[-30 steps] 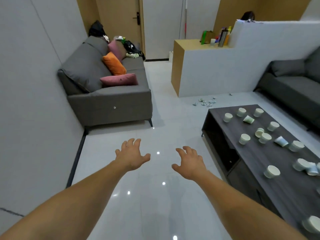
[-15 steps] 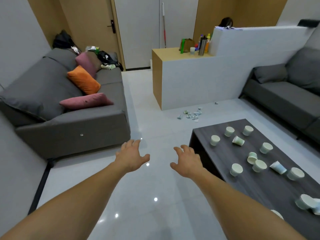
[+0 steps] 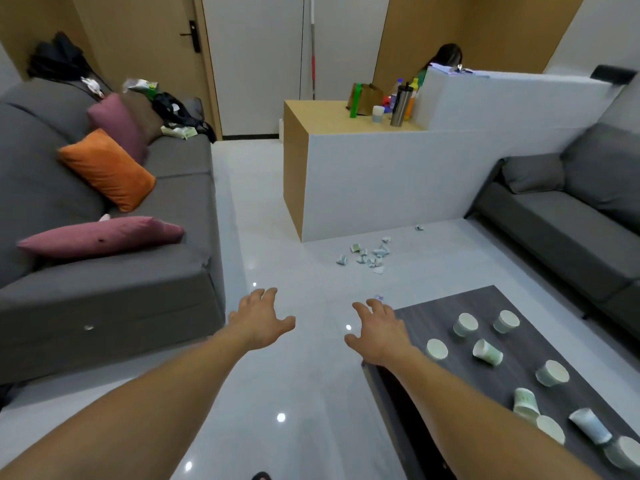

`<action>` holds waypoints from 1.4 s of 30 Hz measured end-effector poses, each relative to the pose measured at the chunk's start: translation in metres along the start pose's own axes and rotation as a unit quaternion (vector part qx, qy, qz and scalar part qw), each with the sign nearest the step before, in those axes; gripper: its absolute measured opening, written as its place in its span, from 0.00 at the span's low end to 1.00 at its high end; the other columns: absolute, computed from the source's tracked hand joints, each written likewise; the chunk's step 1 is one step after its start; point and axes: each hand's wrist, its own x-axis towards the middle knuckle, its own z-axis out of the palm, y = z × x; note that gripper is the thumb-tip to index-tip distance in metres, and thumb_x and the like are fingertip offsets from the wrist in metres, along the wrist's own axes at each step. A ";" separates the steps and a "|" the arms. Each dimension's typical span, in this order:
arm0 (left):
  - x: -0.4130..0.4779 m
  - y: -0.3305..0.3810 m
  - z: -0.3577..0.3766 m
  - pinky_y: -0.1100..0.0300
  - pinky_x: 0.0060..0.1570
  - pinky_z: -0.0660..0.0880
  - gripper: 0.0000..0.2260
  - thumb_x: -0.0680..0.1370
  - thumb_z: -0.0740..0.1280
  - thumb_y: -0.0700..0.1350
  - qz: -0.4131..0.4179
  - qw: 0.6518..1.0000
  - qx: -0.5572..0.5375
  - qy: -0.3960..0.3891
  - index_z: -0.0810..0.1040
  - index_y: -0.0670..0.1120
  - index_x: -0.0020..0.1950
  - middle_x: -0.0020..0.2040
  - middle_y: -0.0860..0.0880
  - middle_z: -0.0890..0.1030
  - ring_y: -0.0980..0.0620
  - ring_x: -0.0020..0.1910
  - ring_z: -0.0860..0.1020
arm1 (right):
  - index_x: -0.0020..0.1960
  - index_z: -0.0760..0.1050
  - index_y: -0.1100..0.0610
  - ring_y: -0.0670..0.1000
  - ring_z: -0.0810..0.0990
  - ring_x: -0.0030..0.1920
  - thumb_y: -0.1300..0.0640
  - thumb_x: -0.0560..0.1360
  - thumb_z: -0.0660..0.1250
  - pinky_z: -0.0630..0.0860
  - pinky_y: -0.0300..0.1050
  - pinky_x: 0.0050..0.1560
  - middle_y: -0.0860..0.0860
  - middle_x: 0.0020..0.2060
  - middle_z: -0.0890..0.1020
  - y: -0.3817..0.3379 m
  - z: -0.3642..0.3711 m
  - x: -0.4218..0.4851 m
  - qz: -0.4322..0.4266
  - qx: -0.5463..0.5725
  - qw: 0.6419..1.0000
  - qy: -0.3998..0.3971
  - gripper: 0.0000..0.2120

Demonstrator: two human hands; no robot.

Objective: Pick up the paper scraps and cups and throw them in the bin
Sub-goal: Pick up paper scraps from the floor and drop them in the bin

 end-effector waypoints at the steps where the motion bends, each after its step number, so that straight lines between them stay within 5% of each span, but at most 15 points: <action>1: 0.022 0.003 -0.008 0.42 0.69 0.61 0.37 0.73 0.62 0.63 0.009 1.000 0.001 -0.005 0.53 0.52 0.77 0.77 0.49 0.57 0.45 0.74 0.58 | 0.77 0.54 0.49 0.57 0.55 0.75 0.41 0.76 0.61 0.62 0.57 0.69 0.52 0.76 0.55 0.001 -0.007 0.019 0.006 0.001 1.000 0.001 0.34; 22: 0.435 0.163 -0.051 0.44 0.69 0.61 0.37 0.75 0.63 0.62 0.048 0.995 0.031 -0.077 0.53 0.50 0.78 0.77 0.48 0.55 0.44 0.75 0.56 | 0.77 0.53 0.48 0.56 0.56 0.74 0.40 0.75 0.63 0.65 0.57 0.67 0.52 0.76 0.55 0.139 -0.093 0.406 0.077 0.048 0.996 -0.018 0.35; 42: 0.794 0.315 0.013 0.46 0.70 0.62 0.37 0.75 0.64 0.60 0.183 0.935 0.134 -0.273 0.53 0.48 0.78 0.77 0.45 0.57 0.43 0.74 0.58 | 0.77 0.54 0.49 0.56 0.57 0.74 0.45 0.77 0.64 0.67 0.55 0.67 0.52 0.76 0.55 0.279 -0.085 0.650 0.294 0.154 0.941 -0.071 0.33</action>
